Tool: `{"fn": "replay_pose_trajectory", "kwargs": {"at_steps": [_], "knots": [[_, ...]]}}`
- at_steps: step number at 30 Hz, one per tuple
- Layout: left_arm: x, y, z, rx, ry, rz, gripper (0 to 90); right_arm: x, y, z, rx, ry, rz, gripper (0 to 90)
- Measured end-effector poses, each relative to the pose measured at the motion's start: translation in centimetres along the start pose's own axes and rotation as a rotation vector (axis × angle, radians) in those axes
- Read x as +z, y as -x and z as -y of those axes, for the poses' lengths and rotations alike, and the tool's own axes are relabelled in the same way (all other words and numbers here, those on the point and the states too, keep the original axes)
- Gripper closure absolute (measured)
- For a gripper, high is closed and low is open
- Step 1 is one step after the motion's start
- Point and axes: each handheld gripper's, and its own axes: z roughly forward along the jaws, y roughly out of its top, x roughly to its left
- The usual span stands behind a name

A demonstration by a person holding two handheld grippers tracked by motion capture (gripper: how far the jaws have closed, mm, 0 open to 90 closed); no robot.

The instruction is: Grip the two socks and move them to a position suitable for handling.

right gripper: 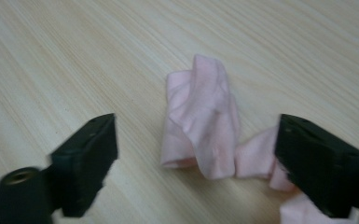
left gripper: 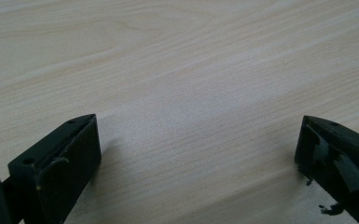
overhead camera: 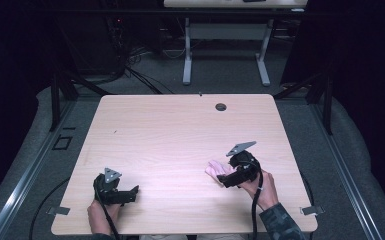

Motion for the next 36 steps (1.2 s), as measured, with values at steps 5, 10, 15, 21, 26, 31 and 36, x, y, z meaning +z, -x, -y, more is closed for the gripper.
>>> {"fn": "replay_pose_trajectory", "kwargs": {"at_steps": [5, 10, 15, 21, 26, 31, 36], "knots": [[0.0, 0.0, 0.0, 0.002, -0.002, 0.0, 0.1, 2.8, 0.2, -1.2, -0.025, -0.076, -0.017, 28.9], [0.0, 0.0, 0.0, 0.002, -0.001, 0.0, 0.1, 4.8, 0.7, -1.4, -0.015, -0.13, -0.001, 42.3], [0.0, 0.0, 0.0, 0.003, -0.001, 0.001, 0.1, 5.8, 0.7, -1.2, -0.018, -0.178, 0.008, 52.9], [0.0, 0.0, 0.0, 0.002, -0.001, 0.001, 0.2, 6.1, 0.6, -0.8, 0.006, -0.156, 0.007, 68.0], [0.0, 0.0, 0.0, 0.003, 0.001, 0.0, 0.2, 5.9, 0.7, -0.7, 0.019, -0.143, -0.004, 73.9], [0.0, 0.0, 0.0, 0.003, 0.0, 0.001, 0.2, 4.8, 0.5, -0.6, 0.06, -0.071, -0.042, 74.4], [0.0, 0.0, 0.0, 0.004, 0.002, 0.0, 0.2, 2.3, -0.5, -0.8, 0.086, 0.007, -0.091, 74.2]]}}
